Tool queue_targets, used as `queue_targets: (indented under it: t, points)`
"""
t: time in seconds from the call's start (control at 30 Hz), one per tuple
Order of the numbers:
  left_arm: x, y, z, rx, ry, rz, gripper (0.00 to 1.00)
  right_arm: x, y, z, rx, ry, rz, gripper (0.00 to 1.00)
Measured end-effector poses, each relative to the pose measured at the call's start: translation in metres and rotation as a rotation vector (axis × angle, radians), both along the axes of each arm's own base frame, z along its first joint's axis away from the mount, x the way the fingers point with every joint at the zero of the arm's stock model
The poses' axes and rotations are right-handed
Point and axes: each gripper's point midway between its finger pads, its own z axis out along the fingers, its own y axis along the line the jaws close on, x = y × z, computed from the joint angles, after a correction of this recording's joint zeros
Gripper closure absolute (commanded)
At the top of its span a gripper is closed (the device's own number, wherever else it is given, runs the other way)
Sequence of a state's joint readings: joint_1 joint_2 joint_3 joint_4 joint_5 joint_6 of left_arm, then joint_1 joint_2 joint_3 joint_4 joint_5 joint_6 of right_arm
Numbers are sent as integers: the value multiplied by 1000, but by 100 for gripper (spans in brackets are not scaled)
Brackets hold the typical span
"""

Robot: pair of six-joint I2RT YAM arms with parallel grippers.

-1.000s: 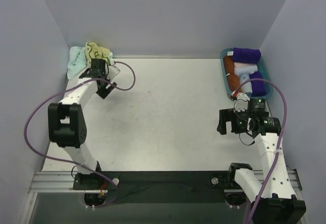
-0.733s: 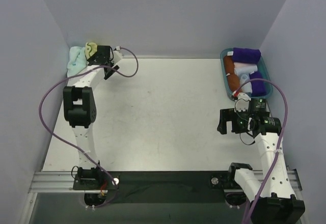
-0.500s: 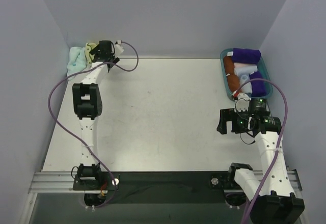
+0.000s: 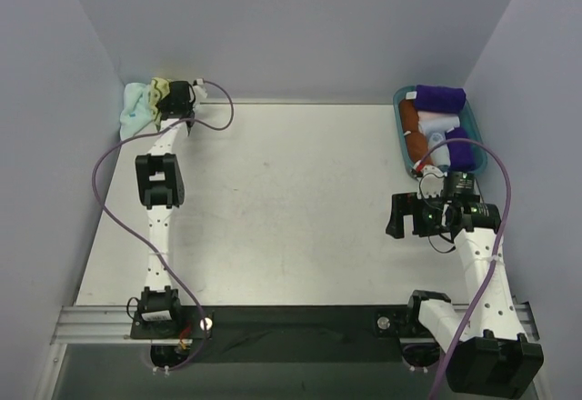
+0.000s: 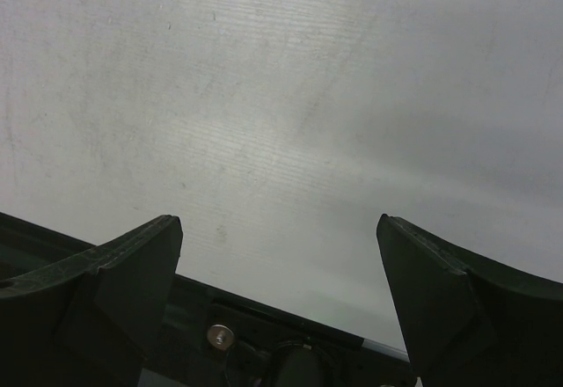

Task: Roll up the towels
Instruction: Grab a towel with the left arm, then move the towel to the center of the board

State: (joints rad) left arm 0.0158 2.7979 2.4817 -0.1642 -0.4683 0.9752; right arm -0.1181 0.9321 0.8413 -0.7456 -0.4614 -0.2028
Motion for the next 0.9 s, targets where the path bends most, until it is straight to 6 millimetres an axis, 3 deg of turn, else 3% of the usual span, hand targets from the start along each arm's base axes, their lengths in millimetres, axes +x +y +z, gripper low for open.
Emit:
queue_targets:
  t: [0.03, 0.1, 0.13, 0.2, 0.3, 0.4, 0.5, 0.6, 0.67, 0.73, 0.8, 0.9]
  points:
    - [-2, 2, -3, -12, 2, 10, 75, 0, 0, 0, 0, 1, 0, 0]
    - [-6, 3, -9, -35, 17, 21, 95, 0, 0, 0, -1, 0, 3, 2]
    - [-10, 3, -11, -49, 32, 24, 100, 0, 0, 0, -1, 0, 3, 3]
    - [-17, -3, -9, -83, 61, 16, 100, 0, 0, 0, -1, -1, 3, 4]
    - [-30, -22, 18, -147, 88, -7, 100, 0, 0, 1, -2, -4, 4, 6]
    - [-47, -55, 78, -223, 78, -67, 100, -2, 1, 2, 0, -8, 9, 8]
    - [-74, -101, 166, -292, 8, -160, 100, -4, 3, 3, 10, -4, 16, 9]
    - [-118, -160, 257, -366, -82, -288, 100, -4, 5, 6, 16, -8, 22, 9]
    - [-155, -205, 304, -434, -119, -390, 100, -2, 6, 11, 22, -21, 27, 9]
    - [-194, -252, 338, -526, -129, -512, 100, 0, 7, 16, 30, -35, 32, 10]
    - [-230, -287, 361, -634, -119, -618, 100, 3, 9, 20, 37, -45, 36, 10]
    - [-268, -298, 375, -794, -80, -673, 100, 5, 10, 23, 46, -49, 41, 10]
